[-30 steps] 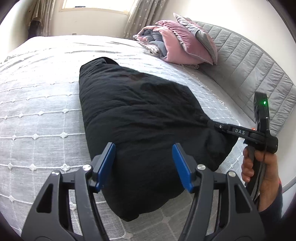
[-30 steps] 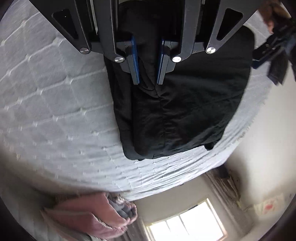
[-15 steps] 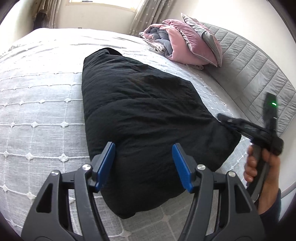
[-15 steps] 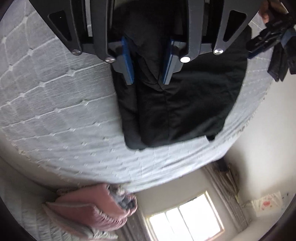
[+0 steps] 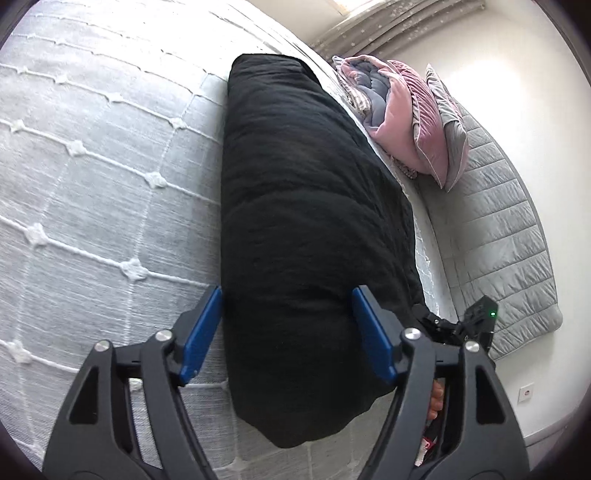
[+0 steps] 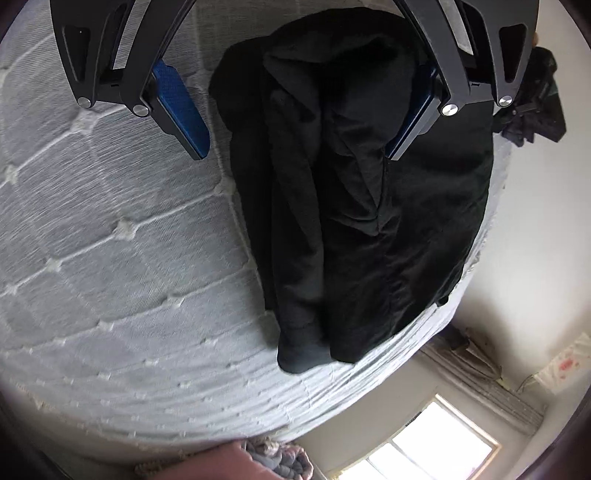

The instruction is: Fold large clothes

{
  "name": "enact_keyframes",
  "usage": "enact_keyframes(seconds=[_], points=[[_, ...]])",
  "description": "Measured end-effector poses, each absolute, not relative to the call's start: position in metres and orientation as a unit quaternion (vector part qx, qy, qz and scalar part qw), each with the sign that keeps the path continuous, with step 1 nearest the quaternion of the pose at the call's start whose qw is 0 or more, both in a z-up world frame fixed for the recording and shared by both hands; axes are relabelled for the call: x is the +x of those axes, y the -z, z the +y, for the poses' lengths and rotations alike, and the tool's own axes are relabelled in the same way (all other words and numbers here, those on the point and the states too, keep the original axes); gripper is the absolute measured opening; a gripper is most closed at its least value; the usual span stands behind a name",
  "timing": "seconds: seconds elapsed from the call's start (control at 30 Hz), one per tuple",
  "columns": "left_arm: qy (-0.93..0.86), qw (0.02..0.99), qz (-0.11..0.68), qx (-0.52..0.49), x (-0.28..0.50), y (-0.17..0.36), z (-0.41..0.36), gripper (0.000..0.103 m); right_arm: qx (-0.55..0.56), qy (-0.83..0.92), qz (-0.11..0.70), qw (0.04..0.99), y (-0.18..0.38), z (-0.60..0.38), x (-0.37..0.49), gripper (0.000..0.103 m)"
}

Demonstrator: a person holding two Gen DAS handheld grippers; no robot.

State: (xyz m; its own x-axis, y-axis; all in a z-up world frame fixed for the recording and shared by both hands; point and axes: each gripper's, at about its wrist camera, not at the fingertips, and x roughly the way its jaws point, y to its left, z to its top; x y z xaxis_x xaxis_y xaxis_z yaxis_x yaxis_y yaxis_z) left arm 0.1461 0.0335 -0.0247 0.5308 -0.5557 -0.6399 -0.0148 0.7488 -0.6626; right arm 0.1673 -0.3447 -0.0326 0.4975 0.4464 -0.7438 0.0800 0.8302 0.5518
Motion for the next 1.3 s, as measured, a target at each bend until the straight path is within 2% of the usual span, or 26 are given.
enact_keyframes(seconds=[0.2,0.27,0.33,0.4,0.53,0.77,0.93,1.03,1.17,1.2,1.23,1.3], points=[[0.171,0.795,0.467,-0.348,0.148,0.034,0.030,0.085,0.331,-0.153,0.501,0.785,0.049,-0.349,0.172,0.092],[0.173,0.796,0.468,-0.343,0.147,0.037,0.025,0.087,0.325,-0.160,0.502,0.785,0.047,-0.344,0.171,0.083],[0.164,0.809,0.462,-0.326,0.145,0.036,0.019,0.086,0.321,-0.160,0.498,0.790,0.044,-0.341,0.169,0.068],[0.155,0.821,0.461,-0.299,0.144,0.033,0.014,0.080,0.317,-0.160,0.493,0.795,0.041,-0.340,0.166,0.057],[0.138,0.845,0.452,-0.249,0.139,0.034,0.004,0.075,0.324,-0.152,0.496,0.791,0.045,-0.340,0.169,0.050],[0.154,0.830,0.464,-0.269,0.145,0.035,0.020,0.073,0.315,-0.142,0.491,0.800,0.042,-0.335,0.164,0.049],[0.151,0.819,0.486,-0.264,0.151,0.018,0.026,0.074,0.334,-0.141,0.491,0.792,0.037,-0.342,0.165,0.068],[0.140,0.830,0.486,-0.234,0.147,-0.002,0.028,0.074,0.315,-0.112,0.477,0.813,0.013,-0.347,0.158,0.072],[0.108,0.873,0.436,-0.188,0.159,-0.039,0.038,0.074,0.242,-0.079,0.415,0.873,-0.026,-0.344,0.147,0.072],[0.104,0.881,0.426,-0.178,0.167,-0.045,0.037,0.074,0.226,-0.073,0.397,0.887,-0.035,-0.340,0.146,0.066],[0.104,0.886,0.420,-0.165,0.178,-0.050,0.032,0.074,0.211,-0.073,0.372,0.901,-0.044,-0.334,0.144,0.046],[0.121,0.885,0.431,-0.132,0.210,-0.048,0.014,0.074,0.186,-0.082,0.356,0.912,-0.054,-0.319,0.146,0.012]])
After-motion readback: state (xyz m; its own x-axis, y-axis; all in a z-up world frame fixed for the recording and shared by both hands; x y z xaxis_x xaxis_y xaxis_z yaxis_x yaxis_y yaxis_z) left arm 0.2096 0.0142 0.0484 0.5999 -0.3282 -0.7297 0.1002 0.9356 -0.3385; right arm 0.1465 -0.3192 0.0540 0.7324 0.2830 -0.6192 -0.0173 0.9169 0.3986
